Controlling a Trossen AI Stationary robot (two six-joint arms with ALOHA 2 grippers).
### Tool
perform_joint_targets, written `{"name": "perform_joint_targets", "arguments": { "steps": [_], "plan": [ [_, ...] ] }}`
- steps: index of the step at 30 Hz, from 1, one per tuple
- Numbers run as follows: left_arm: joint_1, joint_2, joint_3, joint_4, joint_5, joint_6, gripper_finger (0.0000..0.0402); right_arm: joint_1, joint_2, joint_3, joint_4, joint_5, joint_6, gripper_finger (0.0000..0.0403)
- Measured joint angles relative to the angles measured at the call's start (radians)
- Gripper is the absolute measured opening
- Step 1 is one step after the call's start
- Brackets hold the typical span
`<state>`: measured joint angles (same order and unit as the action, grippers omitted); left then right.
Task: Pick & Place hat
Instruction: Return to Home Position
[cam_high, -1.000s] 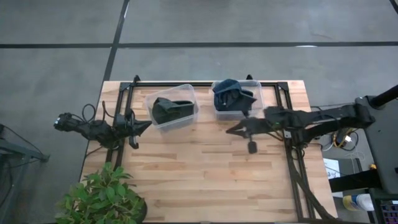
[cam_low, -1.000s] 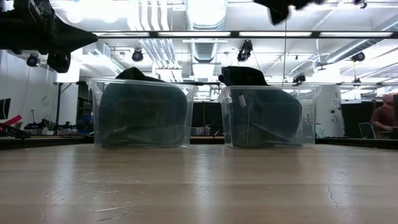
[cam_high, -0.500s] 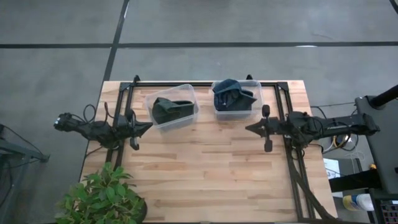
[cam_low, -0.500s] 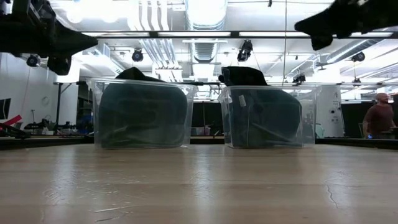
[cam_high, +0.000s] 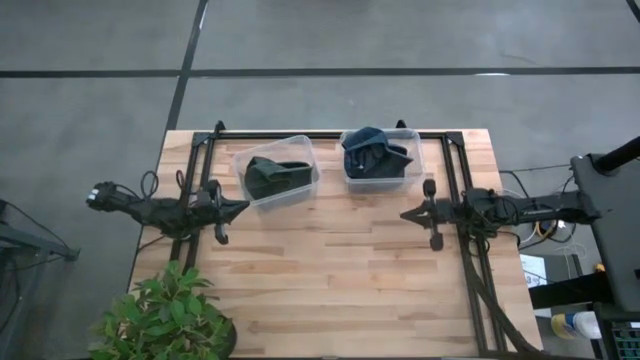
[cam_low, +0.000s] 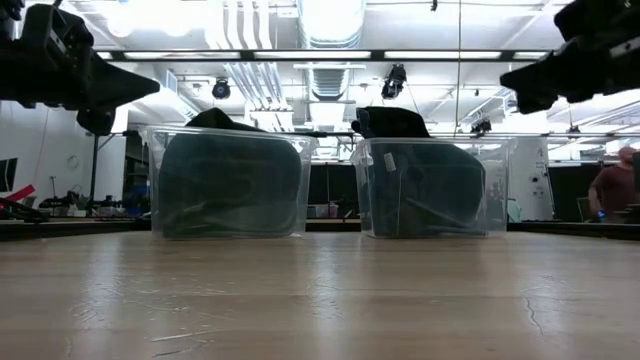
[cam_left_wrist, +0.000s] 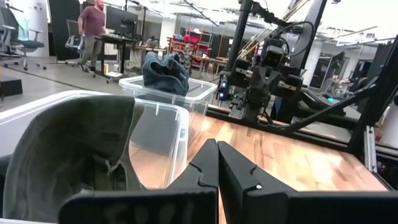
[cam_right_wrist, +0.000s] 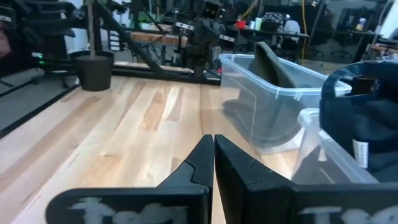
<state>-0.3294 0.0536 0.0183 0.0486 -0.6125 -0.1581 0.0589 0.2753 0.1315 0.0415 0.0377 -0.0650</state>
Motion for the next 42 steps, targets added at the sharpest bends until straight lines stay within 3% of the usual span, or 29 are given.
{"name": "perform_joint_targets", "arguments": {
  "steps": [8,42],
  "plan": [
    [-0.001,0.001,-0.005,0.004,0.016,0.053,0.0000,0.000,-0.072,-0.120,0.058,-0.019,-0.049,0.0009],
    [0.000,0.001,-0.006,0.006,0.018,0.053,0.0000,0.000,-0.063,-0.122,0.034,-0.037,-0.040,0.0009]
  ]
}}
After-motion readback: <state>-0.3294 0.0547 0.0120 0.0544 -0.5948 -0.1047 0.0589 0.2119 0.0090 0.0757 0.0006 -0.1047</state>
